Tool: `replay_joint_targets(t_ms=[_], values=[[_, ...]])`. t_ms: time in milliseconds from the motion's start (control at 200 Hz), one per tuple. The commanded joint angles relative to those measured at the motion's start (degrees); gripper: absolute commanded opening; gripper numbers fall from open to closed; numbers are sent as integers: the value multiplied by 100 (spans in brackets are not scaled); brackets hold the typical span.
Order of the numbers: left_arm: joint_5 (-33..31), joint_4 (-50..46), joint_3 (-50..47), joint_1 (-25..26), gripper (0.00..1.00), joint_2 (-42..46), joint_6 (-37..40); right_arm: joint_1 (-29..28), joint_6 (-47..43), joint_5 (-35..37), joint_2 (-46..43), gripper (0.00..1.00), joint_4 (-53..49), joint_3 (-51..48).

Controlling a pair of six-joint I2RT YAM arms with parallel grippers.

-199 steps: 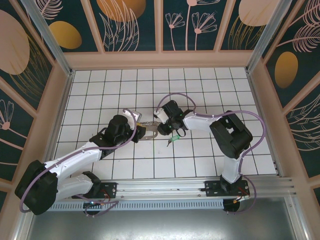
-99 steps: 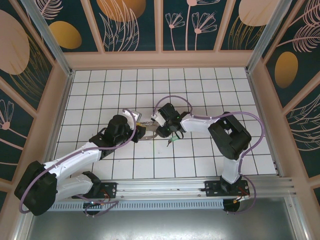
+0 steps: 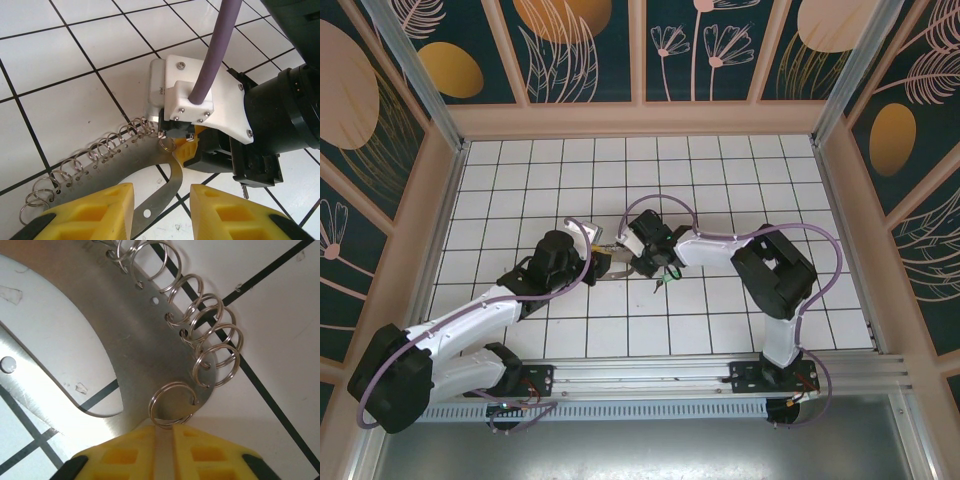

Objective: Put the keys on the keyring

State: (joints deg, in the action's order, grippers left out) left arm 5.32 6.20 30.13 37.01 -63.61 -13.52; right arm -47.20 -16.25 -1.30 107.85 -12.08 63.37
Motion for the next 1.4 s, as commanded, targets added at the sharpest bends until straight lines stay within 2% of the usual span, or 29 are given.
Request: replay_joint_targets(t_ms=[0, 145, 220, 520, 676, 756, 826, 1071, 1396], values=[[-125, -52, -47, -41, 34, 99, 121, -8, -90, 315, 138, 10, -61, 27], [-126, -68, -42, -47, 33, 101, 121, -17, -102, 279, 5, 0, 42, -60], [-177, -98, -32, -45, 33, 117, 143, -9, -106, 244, -100, 0, 140, -131], [-213, -172, -34, -44, 33, 187, 165, 205, 108, -625, -620, 0, 415, -497], [-188, -154, -44, -44, 33, 183, 141, 299, 339, -674, -733, 27, 496, -463], [-204, -160, -53, -40, 33, 205, 130, 277, 499, -746, -648, 37, 473, -311], [-224, -180, -56, -38, 34, 233, 122, 214, 641, -702, -550, 41, 459, -217], [-252, -167, -83, -45, 33, 262, 117, 46, 915, -534, -310, 44, 368, -67], [-292, -180, -103, -43, 34, 323, 122, 0, 935, -267, 50, 42, 186, 209]])
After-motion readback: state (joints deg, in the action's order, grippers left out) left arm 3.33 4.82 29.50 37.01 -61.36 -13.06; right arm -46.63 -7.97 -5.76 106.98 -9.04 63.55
